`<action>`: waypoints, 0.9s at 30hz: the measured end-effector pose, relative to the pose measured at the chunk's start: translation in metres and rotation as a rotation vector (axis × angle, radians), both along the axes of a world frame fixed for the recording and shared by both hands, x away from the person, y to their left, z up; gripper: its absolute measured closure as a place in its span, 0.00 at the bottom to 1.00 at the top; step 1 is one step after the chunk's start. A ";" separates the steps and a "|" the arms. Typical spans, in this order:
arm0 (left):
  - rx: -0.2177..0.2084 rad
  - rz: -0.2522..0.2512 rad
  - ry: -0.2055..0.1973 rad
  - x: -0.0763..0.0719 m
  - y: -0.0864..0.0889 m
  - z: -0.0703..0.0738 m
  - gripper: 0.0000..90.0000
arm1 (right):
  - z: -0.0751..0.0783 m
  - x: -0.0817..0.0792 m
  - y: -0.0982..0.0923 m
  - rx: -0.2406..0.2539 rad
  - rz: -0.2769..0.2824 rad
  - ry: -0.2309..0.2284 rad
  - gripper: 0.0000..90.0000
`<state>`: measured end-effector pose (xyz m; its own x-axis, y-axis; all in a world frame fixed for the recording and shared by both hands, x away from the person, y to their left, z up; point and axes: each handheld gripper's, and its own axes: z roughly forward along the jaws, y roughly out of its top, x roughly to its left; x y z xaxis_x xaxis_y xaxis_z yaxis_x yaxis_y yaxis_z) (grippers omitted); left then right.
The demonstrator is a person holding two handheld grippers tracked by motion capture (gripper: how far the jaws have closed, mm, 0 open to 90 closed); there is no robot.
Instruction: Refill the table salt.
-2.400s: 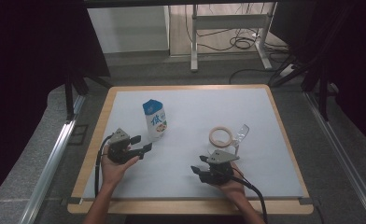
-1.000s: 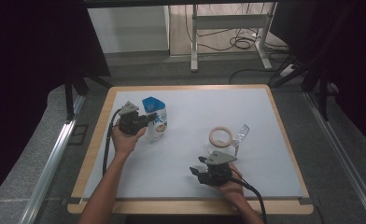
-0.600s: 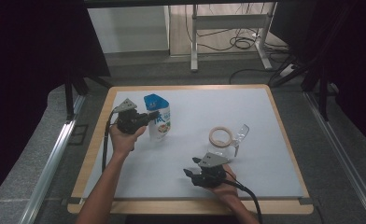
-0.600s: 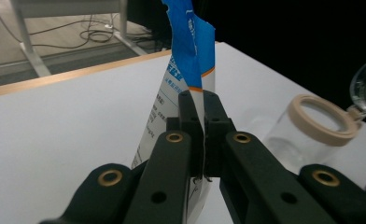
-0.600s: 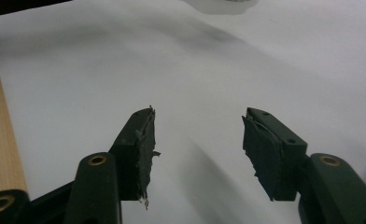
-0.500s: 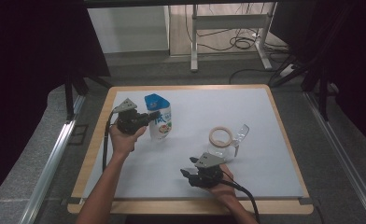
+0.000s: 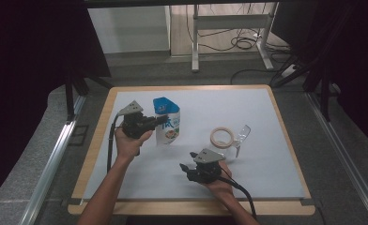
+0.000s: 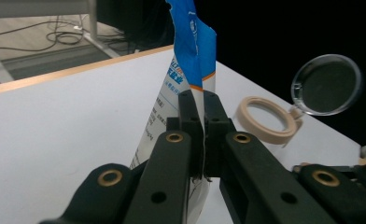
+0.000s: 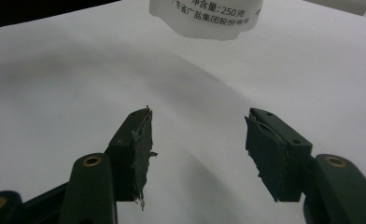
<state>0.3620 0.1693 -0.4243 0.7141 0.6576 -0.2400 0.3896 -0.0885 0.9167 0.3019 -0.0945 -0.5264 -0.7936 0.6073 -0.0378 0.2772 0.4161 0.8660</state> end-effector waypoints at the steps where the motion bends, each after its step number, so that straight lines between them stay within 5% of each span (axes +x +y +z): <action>1: 0.000 -0.003 -0.002 -0.001 -0.002 0.002 1.00 | 0.000 0.001 0.001 -0.002 -0.002 -0.006 0.46; 12: -0.020 -0.051 -0.001 -0.020 -0.013 0.021 1.00 | 0.003 0.009 0.017 -0.003 -0.060 -0.042 0.44; 19: -0.037 -0.084 -0.003 -0.030 -0.017 0.027 1.00 | 0.003 0.016 0.031 -0.005 -0.137 -0.108 0.41; 27: -0.041 -0.115 0.013 -0.030 -0.025 0.028 1.00 | 0.006 0.023 0.040 -0.005 -0.115 -0.209 0.42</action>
<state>0.3325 0.1447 -0.3966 0.7809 0.5607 -0.2752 0.3912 -0.0956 0.9153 0.3251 -0.0543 -0.5205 -0.6941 0.6925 -0.1968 0.1382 0.3965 0.9076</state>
